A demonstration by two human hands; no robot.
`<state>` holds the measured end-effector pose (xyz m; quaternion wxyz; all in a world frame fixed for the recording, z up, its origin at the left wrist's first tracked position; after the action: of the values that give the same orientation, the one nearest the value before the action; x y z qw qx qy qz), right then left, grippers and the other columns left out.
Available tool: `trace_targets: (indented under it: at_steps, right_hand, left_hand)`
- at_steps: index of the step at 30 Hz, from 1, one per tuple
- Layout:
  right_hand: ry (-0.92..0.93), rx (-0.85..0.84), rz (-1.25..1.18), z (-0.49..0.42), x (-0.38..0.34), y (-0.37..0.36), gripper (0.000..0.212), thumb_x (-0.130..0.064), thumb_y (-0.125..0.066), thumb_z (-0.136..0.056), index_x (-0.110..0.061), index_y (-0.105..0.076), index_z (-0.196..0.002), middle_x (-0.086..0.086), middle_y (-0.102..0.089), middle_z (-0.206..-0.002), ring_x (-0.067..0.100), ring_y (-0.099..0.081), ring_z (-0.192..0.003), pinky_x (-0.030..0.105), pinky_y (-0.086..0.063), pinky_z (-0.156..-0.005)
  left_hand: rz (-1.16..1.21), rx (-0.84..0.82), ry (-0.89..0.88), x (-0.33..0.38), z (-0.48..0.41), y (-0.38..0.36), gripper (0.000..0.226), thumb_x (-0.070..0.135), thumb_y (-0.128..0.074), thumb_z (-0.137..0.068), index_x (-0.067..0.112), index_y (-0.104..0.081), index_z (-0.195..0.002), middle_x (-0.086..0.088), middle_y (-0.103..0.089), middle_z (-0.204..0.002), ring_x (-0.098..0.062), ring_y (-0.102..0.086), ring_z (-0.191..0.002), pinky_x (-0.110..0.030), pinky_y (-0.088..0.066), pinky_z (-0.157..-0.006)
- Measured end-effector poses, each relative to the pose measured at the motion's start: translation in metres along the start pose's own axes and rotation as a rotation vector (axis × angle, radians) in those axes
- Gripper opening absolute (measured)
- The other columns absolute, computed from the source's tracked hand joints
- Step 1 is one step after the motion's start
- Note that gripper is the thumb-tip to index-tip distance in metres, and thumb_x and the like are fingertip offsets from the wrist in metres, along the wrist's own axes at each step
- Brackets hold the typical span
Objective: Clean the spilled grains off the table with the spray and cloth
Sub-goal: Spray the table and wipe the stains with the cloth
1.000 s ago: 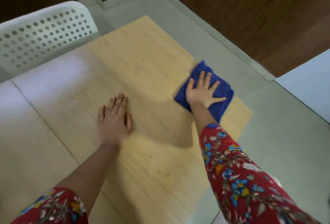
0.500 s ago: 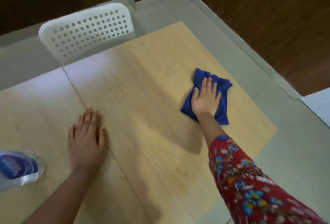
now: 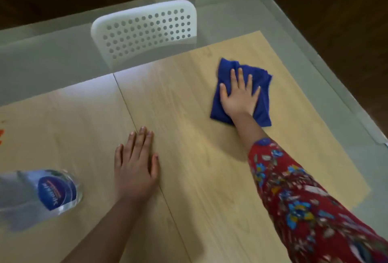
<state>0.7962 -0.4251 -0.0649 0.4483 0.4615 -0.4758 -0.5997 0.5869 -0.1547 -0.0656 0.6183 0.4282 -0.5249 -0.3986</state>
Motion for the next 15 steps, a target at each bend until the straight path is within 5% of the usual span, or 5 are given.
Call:
trace_targets:
  at_steps: [3,7,9,12,15]
  right_hand:
    - [0.243,0.006,0.001,0.014,-0.074,-0.012,0.062,-0.056,-0.023,-0.098,-0.033,-0.013,-0.155,-0.011,-0.006,-0.163,0.022,-0.002,-0.151,0.058,-0.002,-0.118]
    - [0.855,-0.061,0.058,0.101,-0.092,-0.024,0.057,-0.053,-0.028,-0.097,-0.036,-0.024,-0.152,-0.012,-0.019,-0.161,0.017,-0.014,-0.15,0.05,-0.01,-0.119]
    - [0.746,-0.041,0.035,0.068,-0.063,-0.016,0.055,-0.052,-0.029,-0.097,-0.039,-0.025,-0.151,-0.014,-0.02,-0.16,0.016,-0.015,-0.149,0.049,-0.013,-0.119]
    - [0.187,0.004,0.014,-0.008,-0.037,-0.004,0.053,-0.046,-0.024,-0.102,-0.035,-0.015,-0.154,-0.011,-0.009,-0.163,0.02,-0.006,-0.151,0.052,-0.009,-0.12]
    - [0.184,0.004,0.029,-0.029,-0.096,-0.006,0.055,-0.045,-0.022,-0.103,-0.031,-0.013,-0.155,-0.006,-0.006,-0.164,0.023,-0.005,-0.151,0.051,-0.005,-0.12]
  left_hand:
    - [0.009,0.015,-0.011,0.001,0.0,0.002,0.061,0.038,-0.03,-0.093,0.022,-0.03,-0.151,0.004,-0.022,-0.16,-0.016,-0.015,-0.148,-0.04,-0.008,-0.118]
    - [0.047,0.028,-0.02,0.003,0.0,0.005,0.06,0.037,-0.033,-0.092,0.021,-0.032,-0.15,0.003,-0.025,-0.159,-0.014,-0.017,-0.147,-0.042,-0.012,-0.118]
    - [0.086,0.023,-0.005,0.001,-0.001,0.005,0.062,0.039,-0.032,-0.093,0.019,-0.028,-0.152,0.002,-0.024,-0.159,-0.013,-0.015,-0.148,-0.041,-0.01,-0.119]
    - [0.085,0.035,0.002,0.0,0.0,0.005,0.065,0.037,-0.031,-0.094,0.015,-0.019,-0.154,-0.002,-0.021,-0.16,-0.013,-0.015,-0.147,-0.041,-0.009,-0.119]
    - [0.114,0.065,-0.007,0.001,0.0,0.006,0.064,0.031,-0.03,-0.094,0.011,-0.016,-0.154,-0.006,-0.02,-0.16,-0.016,-0.017,-0.147,-0.041,-0.012,-0.118]
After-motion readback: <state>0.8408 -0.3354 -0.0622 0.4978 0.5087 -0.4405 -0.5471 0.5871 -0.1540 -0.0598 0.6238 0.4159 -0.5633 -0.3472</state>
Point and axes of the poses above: each hand's wrist, its own z-axis away from the middle knuckle, its own y-axis out of the back of the hand, x = y × z, the point moved 7 cm from there along -z, towards the middle knuckle
